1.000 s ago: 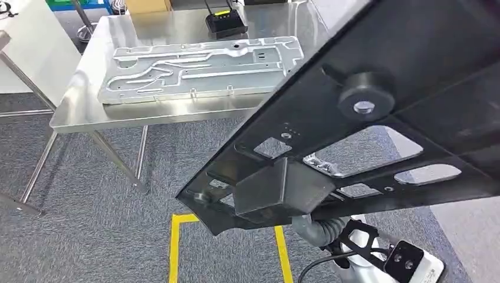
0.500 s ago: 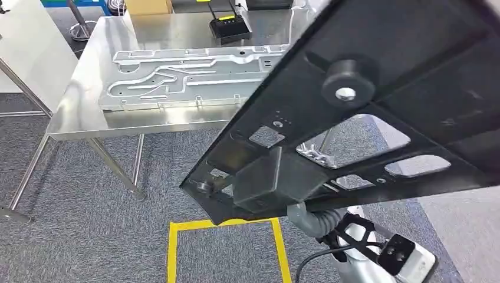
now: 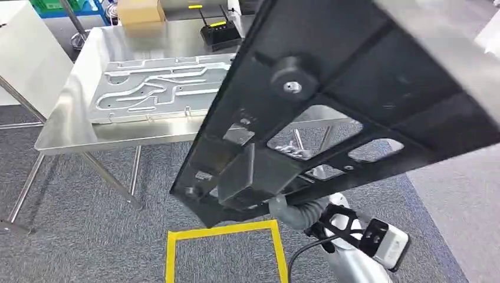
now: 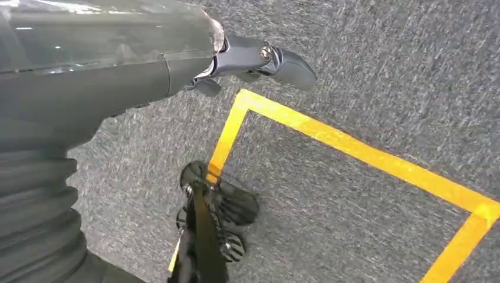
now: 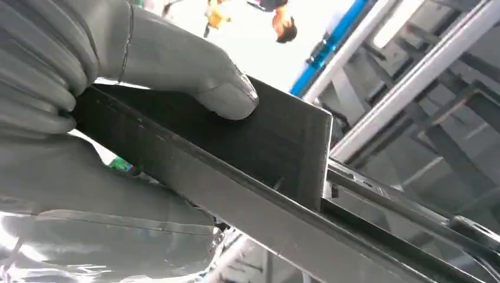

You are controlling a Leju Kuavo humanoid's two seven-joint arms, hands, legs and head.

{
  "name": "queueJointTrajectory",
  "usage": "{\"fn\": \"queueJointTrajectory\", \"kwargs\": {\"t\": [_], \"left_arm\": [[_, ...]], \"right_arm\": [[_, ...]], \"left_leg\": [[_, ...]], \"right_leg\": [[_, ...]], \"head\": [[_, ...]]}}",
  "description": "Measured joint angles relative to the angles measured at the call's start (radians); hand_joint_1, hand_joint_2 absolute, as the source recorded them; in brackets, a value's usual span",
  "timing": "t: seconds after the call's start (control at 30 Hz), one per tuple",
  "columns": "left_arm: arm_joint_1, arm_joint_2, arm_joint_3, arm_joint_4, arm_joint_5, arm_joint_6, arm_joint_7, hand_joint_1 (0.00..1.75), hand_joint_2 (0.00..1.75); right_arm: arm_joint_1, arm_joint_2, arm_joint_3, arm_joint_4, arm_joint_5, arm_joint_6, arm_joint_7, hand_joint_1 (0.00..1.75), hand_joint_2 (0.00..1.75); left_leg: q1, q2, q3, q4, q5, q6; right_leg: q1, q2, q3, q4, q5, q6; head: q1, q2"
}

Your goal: Take the parts from the cabinet and place them on the table.

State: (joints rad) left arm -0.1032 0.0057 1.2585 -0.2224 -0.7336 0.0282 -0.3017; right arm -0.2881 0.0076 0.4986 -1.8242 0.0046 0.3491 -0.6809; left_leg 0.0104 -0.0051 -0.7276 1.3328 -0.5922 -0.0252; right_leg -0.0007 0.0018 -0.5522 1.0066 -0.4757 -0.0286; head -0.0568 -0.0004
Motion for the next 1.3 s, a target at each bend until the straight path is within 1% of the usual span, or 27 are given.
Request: {"fn": "queueJointTrajectory", "kwargs": {"t": [0.03, 0.1, 0.13, 0.17, 0.2, 0.23, 0.33, 0.37, 0.47, 0.5, 0.53, 0.63, 0.67, 0.7, 0.73, 0.77, 0.83, 0.87, 0.97, 1.0, 1.03, 1.1, 1.13, 1.17, 1.2, 1.23, 1.3], "left_arm": [[0.0, -0.001, 0.002, 0.0, 0.0, 0.0, 0.0, 0.0, 1.75], [0.0, -0.001, 0.004, 0.0, 0.0, 0.0, -0.001, 0.0, 1.75], [0.0, -0.001, 0.005, 0.0, 0.0, 0.0, -0.002, 0.0, 1.75], [-0.001, -0.002, 0.005, 0.0, 0.0, -0.001, -0.002, 0.0, 1.75], [-0.002, -0.002, 0.005, 0.0, 0.0, -0.001, -0.003, 0.0, 1.75], [0.002, -0.002, 0.005, 0.0, 0.0, -0.001, -0.004, 0.0, 1.75], [0.002, -0.005, 0.006, 0.0, 0.0, -0.003, -0.004, 0.0, 1.75], [0.0, -0.005, 0.006, 0.0, 0.0, -0.003, -0.004, 0.0, 1.75], [0.001, -0.006, 0.006, 0.0, 0.0, -0.003, -0.004, 0.0, 1.75], [0.002, -0.007, 0.006, 0.0, 0.0, -0.003, -0.004, 0.0, 1.75], [0.003, -0.008, 0.006, 0.0, 0.0, -0.006, -0.004, 0.0, 1.75], [-0.001, -0.009, 0.005, 0.0, 0.0, -0.008, -0.004, 0.0, 1.75], [-0.005, -0.011, 0.005, 0.0, 0.0, -0.009, -0.004, 0.0, 1.75], [-0.006, -0.011, 0.005, 0.0, 0.0, -0.009, -0.004, 0.0, 1.75], [-0.006, -0.011, 0.006, 0.0, 0.0, -0.009, -0.004, 0.0, 1.75], [-0.005, -0.012, 0.006, 0.0, 0.0, -0.009, -0.004, 0.0, 1.75], [-0.009, -0.012, 0.006, 0.0, 0.0, -0.01, -0.004, 0.0, 1.75], [-0.013, -0.013, 0.005, 0.0, -0.002, -0.011, -0.005, 0.0, 1.75], [-0.01, -0.012, 0.005, 0.0, 0.0, -0.011, -0.005, 0.0, 1.75], [-0.006, -0.012, 0.005, 0.0, 0.0, -0.011, -0.005, 0.0, 1.75], [-0.004, -0.013, 0.005, 0.0, 0.0, -0.011, -0.005, 0.0, 1.75], [-0.004, -0.012, 0.005, 0.0, 0.0, -0.012, -0.005, 0.0, 1.75], [-0.004, -0.012, 0.005, 0.0, 0.0, -0.011, -0.005, 0.0, 1.75], [-0.003, -0.01, 0.005, 0.0, 0.0, -0.011, -0.005, 0.0, 1.75], [-0.004, -0.011, 0.005, 0.0, 0.0, -0.012, -0.005, 0.0, 1.75], [-0.004, -0.011, 0.005, 0.0, 0.0, -0.011, -0.005, 0.0, 1.75], [-0.002, -0.011, 0.005, 0.0, 0.0, -0.011, -0.005, 0.0, 1.75]], "right_arm": [[-0.002, 0.002, 0.004, 0.005, 0.0, 0.001, 0.0, 1.75, 1.75], [-0.009, 0.008, 0.011, 0.014, 0.0, 0.003, 0.0, 1.75, 1.75], [-0.012, 0.009, 0.012, 0.018, -0.001, 0.006, 0.0, 1.75, 1.75], [-0.017, 0.009, 0.013, 0.021, -0.001, 0.007, 0.0, 1.75, 1.75], [-0.022, 0.01, 0.015, 0.025, -0.001, 0.006, 0.0, 1.75, 1.75], [-0.028, 0.011, 0.019, 0.03, 0.0, 0.006, 0.0, 1.75, 1.75], [-0.05, 0.011, 0.022, 0.05, -0.001, 0.013, 0.0, 1.75, 1.75], [-0.059, 0.011, 0.023, 0.056, -0.001, 0.021, 0.0, 1.75, 1.75], [-0.063, 0.011, 0.029, 0.08, 0.004, 0.039, 0.0, 1.75, 1.75], [-0.064, 0.011, 0.034, 0.086, 0.008, 0.045, 0.0, 1.75, 1.75], [-0.067, 0.011, 0.044, 0.09, 0.014, 0.045, 0.0, 1.75, 1.75], [-0.082, 0.011, 0.071, 0.098, 0.022, 0.042, 0.0, 1.75, 1.75], [-0.085, 0.011, 0.077, 0.101, 0.023, 0.042, 0.0, 1.75, 1.75], [-0.088, 0.011, 0.084, 0.104, 0.026, 0.039, 0.0, 1.75, 1.75], [-0.089, 0.01, 0.088, 0.105, 0.029, 0.034, 0.0, 1.75, 1.75], [-0.09, 0.011, 0.095, 0.106, 0.031, 0.029, 0.0, 1.75, 1.75], [-0.092, 0.012, 0.104, 0.106, 0.032, 0.025, 0.0, 1.75, 1.75], [-0.096, 0.012, 0.107, 0.106, 0.032, 0.024, 0.0, 1.75, 1.75], [-0.095, 0.012, 0.117, 0.109, 0.032, 0.011, 0.0, 1.75, 1.75], [-0.093, 0.012, 0.119, 0.113, 0.034, 0.004, 0.0, 1.75, 1.75], [-0.092, 0.012, 0.12, 0.115, 0.035, 0.0, 0.0, 1.75, 1.75], [-0.093, 0.012, 0.122, 0.119, 0.035, -0.007, 0.0, 1.75, 1.75], [-0.093, 0.012, 0.123, 0.119, 0.036, -0.008, 0.0, 1.75, 1.75], [-0.093, 0.012, 0.124, 0.121, 0.036, -0.009, 0.0, 1.75, 1.75], [-0.093, 0.012, 0.126, 0.122, 0.037, -0.009, 0.0, 1.75, 1.75], [-0.094, 0.012, 0.127, 0.122, 0.038, -0.01, 0.0, 1.75, 1.75], [-0.095, 0.012, 0.129, 0.122, 0.038, -0.01, 0.0, 1.75, 1.75]], "left_leg": [[0.0, 0.0, 0.012, -0.051, 0.043, 0.005], [0.0, 0.001, 0.09, -0.246, 0.165, 0.008], [-0.002, 0.001, 0.115, -0.309, 0.188, 0.014], [-0.011, 0.002, 0.107, -0.309, 0.149, 0.016], [-0.012, 0.002, 0.114, -0.307, 0.148, 0.025], [-0.013, 0.001, 0.114, -0.313, 0.169, 0.033], [-0.003, 0.0, 0.142, -0.324, 0.168, 0.048], [-0.003, 0.0, 0.145, -0.325, 0.165, 0.053], [-0.003, -0.001, 0.151, -0.325, 0.153, 0.056], [-0.003, -0.001, 0.157, -0.325, 0.147, 0.056], [-0.003, -0.001, 0.166, -0.325, 0.141, 0.054], [-0.003, -0.002, 0.19, -0.327, 0.119, 0.047], [-0.006, -0.003, 0.201, -0.321, 0.113, 0.041], [-0.006, -0.003, 0.197, -0.328, 0.109, 0.034], [-0.006, -0.001, 0.204, -0.331, 0.107, 0.026], [-0.008, -0.002, 0.208, -0.318, 0.118, 0.017], [-0.003, 0.0, 0.21, -0.298, 0.101, 0.006], [-0.003, 0.0, 0.188, -0.25, 0.089, 0.006], [0.0, 0.0, 0.047, -0.027, -0.008, -0.004], [0.0, 0.0, 0.021, -0.004, -0.017, -0.006], [0.0, 0.0, 0.017, -0.024, 0.0, -0.004], [0.0, 0.0, 0.064, -0.178, 0.1, 0.003], [-0.001, 0.0, 0.097, -0.271, 0.167, 0.011], [-0.004, 0.001, 0.105, -0.318, 0.196, 0.016], [-0.009, 0.002, 0.107, -0.319, 0.161, 0.017], [-0.01, 0.001, 0.112, -0.321, 0.177, 0.023], [-0.007, -0.001, 0.121, -0.325, 0.179, 0.035]], "right_leg": [[0.0, 0.001, 0.009, 0.0, -0.006, 0.001], [0.0, 0.001, 0.033, 0.0, -0.022, 0.006], [0.0, 0.0, 0.04, 0.0, -0.029, 0.011], [0.001, 0.001, 0.042, 0.0, -0.031, 0.017], [0.001, 0.002, 0.038, -0.003, -0.035, 0.025], [0.001, 0.002, 0.047, 0.002, -0.033, 0.031], [0.001, 0.002, 0.04, 0.044, -0.044, 0.046], [0.0, 0.001, 0.008, 0.097, -0.061, 0.051], [-0.005, 0.001, -0.135, 0.296, -0.145, 0.065], [-0.006, 0.001, -0.159, 0.307, -0.142, 0.064], [-0.007, 0.0, -0.159, 0.274, -0.11, 0.065], [-0.003, -0.002, -0.082, 0.038, 0.063, 0.047], [0.003, -0.002, -0.083, 0.016, 0.056, 0.04], [0.007, -0.002, -0.083, 0.015, 0.029, 0.033], [0.008, -0.001, -0.078, 0.006, 0.049, 0.024], [0.005, 0.0, -0.072, 0.001, 0.054, 0.015], [0.0, 0.001, -0.044, -0.007, 0.052, 0.006], [-0.001, -0.001, -0.037, -0.007, 0.047, -0.001], [0.001, 0.0, -0.023, -0.006, 0.029, -0.007], [0.002, 0.002, -0.016, -0.006, 0.023, -0.006], [0.002, 0.004, -0.007, -0.006, 0.017, -0.005], [0.003, 0.006, 0.018, -0.006, 0.0, -0.001], [0.004, 0.005, 0.031, -0.006, -0.01, 0.002], [0.007, 0.004, 0.041, -0.003, -0.018, 0.006], [0.007, 0.007, 0.038, -0.006, -0.023, 0.012], [0.008, 0.007, 0.037, -0.009, -0.028, 0.02], [0.01, 0.007, 0.043, 0.005, -0.022, 0.029]], "head": [[0.0, 0.0], [0.0, 0.0], [0.0, 0.0], [0.0, 0.0], [0.0, 0.0], [0.0, 0.0], [0.0, 0.0], [0.0, 0.0], [0.0, 0.0], [0.0, 0.0], [0.0, 0.0], [0.0, 0.0], [0.0, 0.0], [0.001, 0.0], [0.0, 0.0], [0.0, 0.0], [0.0, 0.0], [0.0, 0.0], [0.0, 0.0], [0.0, 0.0], [0.0, 0.0], [0.0, 0.0], [0.0, 0.0], [0.0, 0.0], [0.0, 0.0], [0.0, 0.0], [0.0, 0.0]]}}
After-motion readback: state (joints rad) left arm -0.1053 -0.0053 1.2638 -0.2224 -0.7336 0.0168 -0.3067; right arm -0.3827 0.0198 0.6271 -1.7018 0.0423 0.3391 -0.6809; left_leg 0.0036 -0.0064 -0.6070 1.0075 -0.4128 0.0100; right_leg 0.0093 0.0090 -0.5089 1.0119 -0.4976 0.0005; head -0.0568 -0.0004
